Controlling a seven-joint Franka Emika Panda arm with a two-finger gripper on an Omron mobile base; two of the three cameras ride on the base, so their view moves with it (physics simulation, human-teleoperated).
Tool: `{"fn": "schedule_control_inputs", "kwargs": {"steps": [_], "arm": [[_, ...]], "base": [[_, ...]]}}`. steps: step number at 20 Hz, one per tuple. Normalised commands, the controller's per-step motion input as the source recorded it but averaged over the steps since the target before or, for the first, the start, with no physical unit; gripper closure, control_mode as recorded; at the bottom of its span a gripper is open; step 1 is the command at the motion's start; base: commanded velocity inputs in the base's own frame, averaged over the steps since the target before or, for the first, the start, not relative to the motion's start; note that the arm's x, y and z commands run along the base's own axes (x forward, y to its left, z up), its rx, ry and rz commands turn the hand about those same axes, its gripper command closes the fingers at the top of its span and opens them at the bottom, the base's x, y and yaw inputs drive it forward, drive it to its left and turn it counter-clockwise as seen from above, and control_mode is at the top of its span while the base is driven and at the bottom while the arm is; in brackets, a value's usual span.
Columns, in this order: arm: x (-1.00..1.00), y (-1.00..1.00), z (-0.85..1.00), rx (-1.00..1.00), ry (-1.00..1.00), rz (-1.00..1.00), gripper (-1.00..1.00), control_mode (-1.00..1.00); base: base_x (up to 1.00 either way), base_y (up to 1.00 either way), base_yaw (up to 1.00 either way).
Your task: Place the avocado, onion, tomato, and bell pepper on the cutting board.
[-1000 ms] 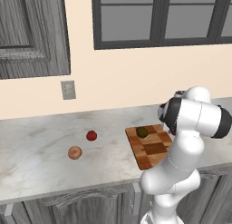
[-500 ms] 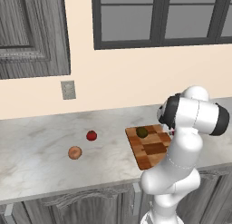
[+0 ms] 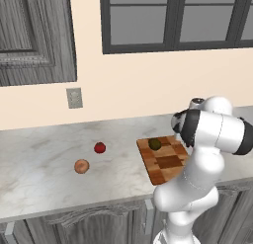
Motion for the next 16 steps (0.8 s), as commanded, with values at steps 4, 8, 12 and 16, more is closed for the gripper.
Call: {"fn": "schedule_control_inputs", "kwargs": {"steps": [4, 8, 12, 16], "arm": [[-0.13, 0.24, 0.12, -0.01, -0.09, 0.0, 1.0, -1.0], [-0.12, 0.33, 0.0, 0.0, -0.01, 0.0, 1.0, -1.0], [-0.14, 0.27, 0.0, 0.0, -0.01, 0.0, 1.0, -1.0], [-0.1, 0.26, 0.0, 0.0, -0.03, 0.0, 1.0, -1.0]], "base": [[0.0, 0.0, 0.0], [0.0, 0.0, 0.0], [0.0, 0.0, 0.0], [0.0, 0.0, 0.0]]}}
